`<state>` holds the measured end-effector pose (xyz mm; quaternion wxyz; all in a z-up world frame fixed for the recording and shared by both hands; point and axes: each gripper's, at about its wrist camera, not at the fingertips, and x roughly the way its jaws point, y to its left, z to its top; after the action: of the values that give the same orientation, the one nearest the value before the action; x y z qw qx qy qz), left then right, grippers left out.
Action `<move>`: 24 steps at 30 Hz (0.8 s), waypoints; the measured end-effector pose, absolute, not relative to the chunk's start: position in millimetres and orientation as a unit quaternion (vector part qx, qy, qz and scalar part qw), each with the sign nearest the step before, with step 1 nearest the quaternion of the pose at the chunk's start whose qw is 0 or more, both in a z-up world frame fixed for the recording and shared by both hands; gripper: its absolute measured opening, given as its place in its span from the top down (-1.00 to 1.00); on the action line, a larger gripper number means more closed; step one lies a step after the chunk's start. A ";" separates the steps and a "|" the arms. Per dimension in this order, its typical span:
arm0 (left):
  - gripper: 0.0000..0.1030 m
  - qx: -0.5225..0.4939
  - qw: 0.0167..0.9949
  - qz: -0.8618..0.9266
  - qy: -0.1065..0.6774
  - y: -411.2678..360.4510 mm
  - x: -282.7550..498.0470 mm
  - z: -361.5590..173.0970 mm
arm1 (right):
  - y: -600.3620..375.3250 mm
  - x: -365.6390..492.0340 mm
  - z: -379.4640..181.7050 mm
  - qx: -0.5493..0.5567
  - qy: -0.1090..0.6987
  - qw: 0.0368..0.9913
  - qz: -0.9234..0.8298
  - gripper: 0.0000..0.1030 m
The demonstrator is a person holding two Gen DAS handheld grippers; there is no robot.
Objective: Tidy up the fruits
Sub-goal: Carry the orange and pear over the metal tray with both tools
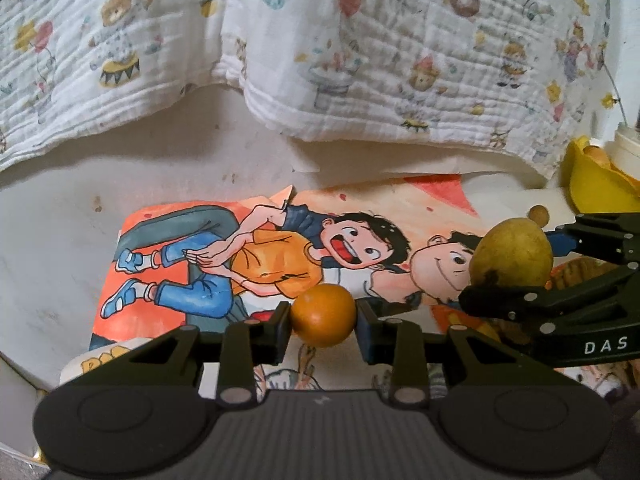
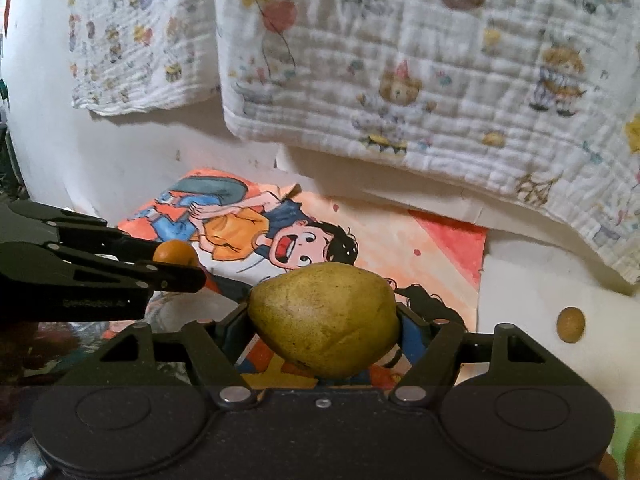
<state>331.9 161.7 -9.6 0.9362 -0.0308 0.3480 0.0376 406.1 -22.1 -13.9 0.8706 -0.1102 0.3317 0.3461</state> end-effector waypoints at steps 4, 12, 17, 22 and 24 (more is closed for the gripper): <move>0.28 -0.028 0.939 0.033 0.342 154.3 320.1 2.0 | -33.2 391.7 -0.7 -0.104 0.328 0.871 0.351 -0.44; 0.28 -0.033 0.941 0.016 0.336 132.0 289.4 19.6 | -59.8 350.3 20.3 -0.100 0.320 0.872 0.356 -0.44; 0.28 -0.043 0.940 -0.004 0.338 117.9 264.1 24.8 | -76.9 317.6 25.5 -0.100 0.323 0.869 0.361 -0.44; 0.28 -0.041 0.938 -0.023 0.343 103.7 241.8 26.1 | -92.9 286.7 25.3 -0.099 0.332 0.864 0.365 -0.44; 0.28 -0.042 0.937 -0.033 0.346 98.2 233.3 25.7 | -98.1 276.4 23.9 -0.098 0.337 0.862 0.365 -0.44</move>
<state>233.3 98.2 25.7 0.9368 -0.0422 0.3458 -0.0330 276.4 -98.1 23.9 0.8624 -0.0984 0.3369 0.3648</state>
